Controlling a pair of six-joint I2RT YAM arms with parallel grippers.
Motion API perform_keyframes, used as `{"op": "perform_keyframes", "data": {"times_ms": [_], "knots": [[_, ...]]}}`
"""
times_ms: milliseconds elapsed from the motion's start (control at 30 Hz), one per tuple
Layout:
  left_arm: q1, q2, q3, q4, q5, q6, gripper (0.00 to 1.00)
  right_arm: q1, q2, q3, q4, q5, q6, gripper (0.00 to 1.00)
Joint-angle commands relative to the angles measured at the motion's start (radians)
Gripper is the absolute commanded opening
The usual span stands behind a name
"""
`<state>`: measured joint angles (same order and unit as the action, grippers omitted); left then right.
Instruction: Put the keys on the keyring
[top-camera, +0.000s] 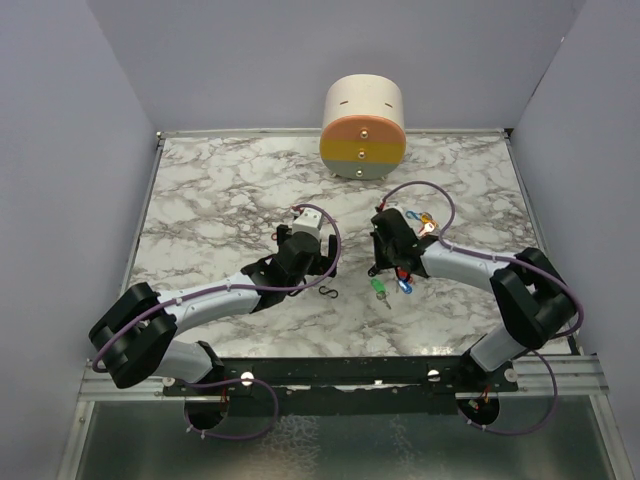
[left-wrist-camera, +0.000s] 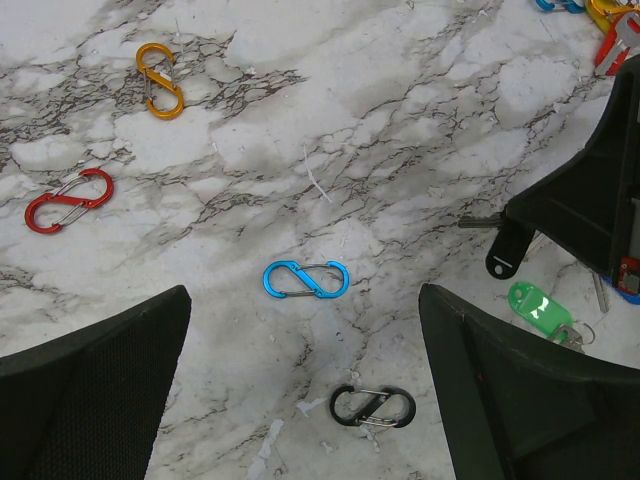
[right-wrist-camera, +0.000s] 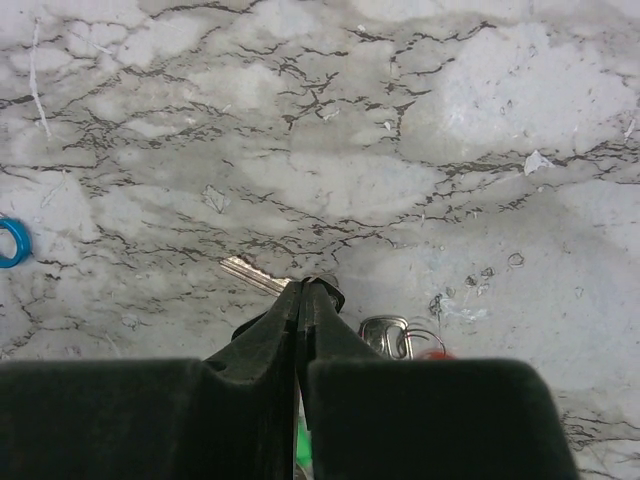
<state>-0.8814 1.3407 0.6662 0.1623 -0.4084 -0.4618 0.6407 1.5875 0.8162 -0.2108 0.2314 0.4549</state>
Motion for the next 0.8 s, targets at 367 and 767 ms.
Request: {"op": "perform_keyframes", "data": {"times_ms": [367,767], "knots": [[-0.002,-0.003,-0.008,0.013,-0.025,0.007,0.97,0.008,-0.247,-0.098,0.228,-0.201,-0.178,0.01],[0.005,0.012,-0.015,0.016,-0.038,0.008,0.94,0.008,-0.143,-0.055,0.281,-0.441,-0.258,0.01]]}}
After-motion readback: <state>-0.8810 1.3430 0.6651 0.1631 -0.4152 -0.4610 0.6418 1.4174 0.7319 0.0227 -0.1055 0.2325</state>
